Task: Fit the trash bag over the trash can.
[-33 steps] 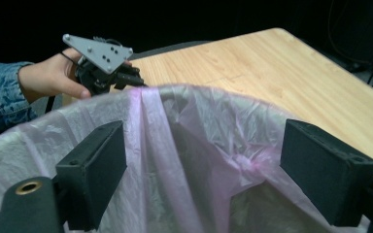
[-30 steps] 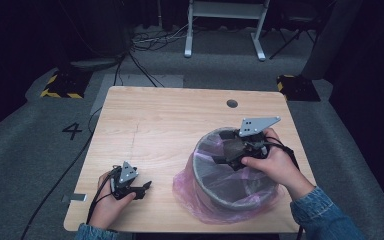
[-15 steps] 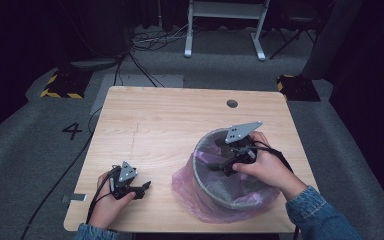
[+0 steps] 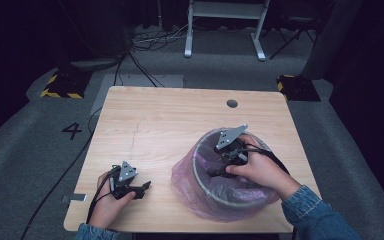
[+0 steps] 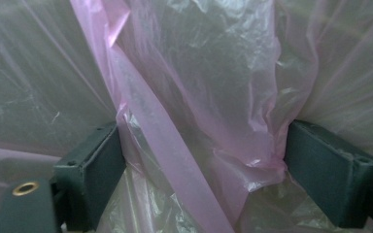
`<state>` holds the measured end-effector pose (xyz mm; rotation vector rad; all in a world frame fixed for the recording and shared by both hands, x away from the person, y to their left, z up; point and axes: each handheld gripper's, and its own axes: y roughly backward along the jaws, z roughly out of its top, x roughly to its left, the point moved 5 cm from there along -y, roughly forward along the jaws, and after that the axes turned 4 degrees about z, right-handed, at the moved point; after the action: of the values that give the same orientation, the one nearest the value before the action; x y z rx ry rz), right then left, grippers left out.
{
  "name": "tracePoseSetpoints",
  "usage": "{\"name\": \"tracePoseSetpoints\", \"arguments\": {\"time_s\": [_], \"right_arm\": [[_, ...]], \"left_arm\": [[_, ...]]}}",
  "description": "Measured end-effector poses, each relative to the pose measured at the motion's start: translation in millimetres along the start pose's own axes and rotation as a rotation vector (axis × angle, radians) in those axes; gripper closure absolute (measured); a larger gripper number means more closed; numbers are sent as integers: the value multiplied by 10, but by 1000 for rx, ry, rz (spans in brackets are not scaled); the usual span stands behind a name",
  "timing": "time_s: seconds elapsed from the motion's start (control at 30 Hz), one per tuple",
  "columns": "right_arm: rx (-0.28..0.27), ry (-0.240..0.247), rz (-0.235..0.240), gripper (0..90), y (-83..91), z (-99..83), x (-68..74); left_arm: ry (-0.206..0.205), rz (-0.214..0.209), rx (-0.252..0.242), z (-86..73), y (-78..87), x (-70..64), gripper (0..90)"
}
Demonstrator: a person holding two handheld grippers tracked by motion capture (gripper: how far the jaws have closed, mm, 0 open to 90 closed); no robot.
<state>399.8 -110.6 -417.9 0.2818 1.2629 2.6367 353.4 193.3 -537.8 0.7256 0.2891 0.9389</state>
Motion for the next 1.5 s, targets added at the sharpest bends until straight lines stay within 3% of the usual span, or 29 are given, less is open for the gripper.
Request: {"name": "tracePoseSetpoints", "arguments": {"time_s": [0.37,0.6,0.7,0.87,1.07,1.17,1.37,1.5], "right_arm": [[105,-15,25,157,-131,-86,4],[160,-61,49,154,-239,-168,32],[160,-63,47,173,-253,-167,42],[48,-58,35,228,-91,-38,21],[-150,-29,45,230,281,190,59],[-222,-8,59,225,452,260,110],[-307,35,95,214,669,310,225],[-352,74,166,210,748,329,322]], "left_arm": [[1,0,0,0,0,-1,253],[-7,4,-3,1,1,-2,253],[-6,4,-3,1,1,-2,253],[-6,4,-3,1,1,-2,253],[-5,3,-2,1,0,-2,253],[-6,4,-3,1,1,-3,253],[-4,2,-2,1,0,-1,253],[8,-1,1,0,-2,-2,253]]}}
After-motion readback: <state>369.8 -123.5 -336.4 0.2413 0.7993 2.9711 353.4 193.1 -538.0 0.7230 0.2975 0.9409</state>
